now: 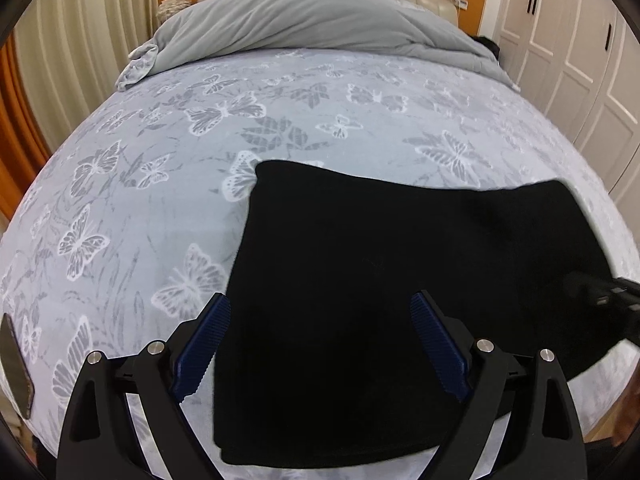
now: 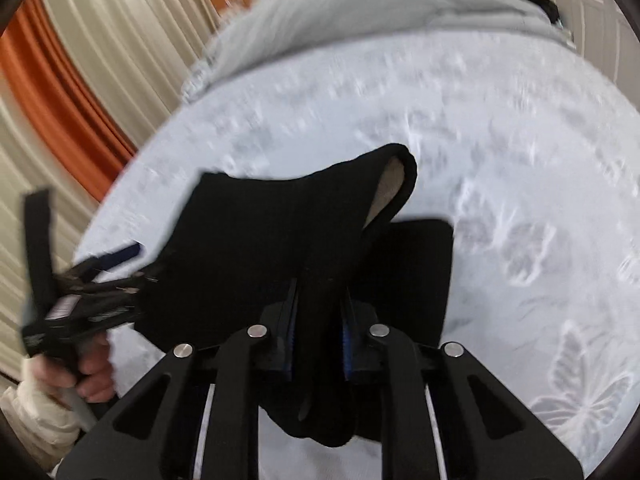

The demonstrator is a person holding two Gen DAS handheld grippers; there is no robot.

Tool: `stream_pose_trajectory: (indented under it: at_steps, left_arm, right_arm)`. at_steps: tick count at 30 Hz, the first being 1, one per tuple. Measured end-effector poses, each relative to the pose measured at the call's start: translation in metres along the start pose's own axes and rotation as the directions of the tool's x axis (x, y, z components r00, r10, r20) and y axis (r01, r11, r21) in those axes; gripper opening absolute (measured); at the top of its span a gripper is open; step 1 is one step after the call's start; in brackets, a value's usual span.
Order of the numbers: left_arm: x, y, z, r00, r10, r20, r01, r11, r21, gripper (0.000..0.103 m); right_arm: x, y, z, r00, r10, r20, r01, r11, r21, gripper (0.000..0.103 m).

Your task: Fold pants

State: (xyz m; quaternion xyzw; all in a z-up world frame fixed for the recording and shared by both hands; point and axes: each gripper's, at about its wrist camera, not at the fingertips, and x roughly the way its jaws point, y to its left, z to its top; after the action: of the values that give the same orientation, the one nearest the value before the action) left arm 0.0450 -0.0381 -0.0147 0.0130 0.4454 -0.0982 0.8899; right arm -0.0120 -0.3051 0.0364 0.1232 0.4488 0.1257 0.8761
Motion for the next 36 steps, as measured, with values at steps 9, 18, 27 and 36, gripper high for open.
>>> stream_pose_trajectory:
  at_steps: [9,18,27,36]
  left_arm:
    - [0.015,0.016,0.001,0.997,-0.02,-0.073,0.015,0.997,-0.07,0.09]
    - [0.033,0.058,-0.012,0.977,-0.138,-0.165,0.099,0.969,-0.226,0.091]
    - [0.023,0.086,-0.019,0.882,-0.466,-0.077,0.406,0.831,-0.379,0.03]
    - [-0.011,0.083,-0.059,0.955,-0.244,-0.169,0.202,0.951,-0.233,0.056]
  right_arm:
    - [0.017,-0.035,-0.007,0.995,-0.076,-0.07,0.082,0.993,0.086,0.056]
    - [0.066,-0.06,-0.026,0.977,0.082,-0.196,-0.026,0.963,0.269,0.082]
    - [0.012,-0.017,-0.005,0.977,0.21,-0.037,-0.201,0.964,0.176,0.033]
    - [0.03,-0.037,-0.042,0.979,0.017,-0.202,0.026,0.978,0.206,0.065]
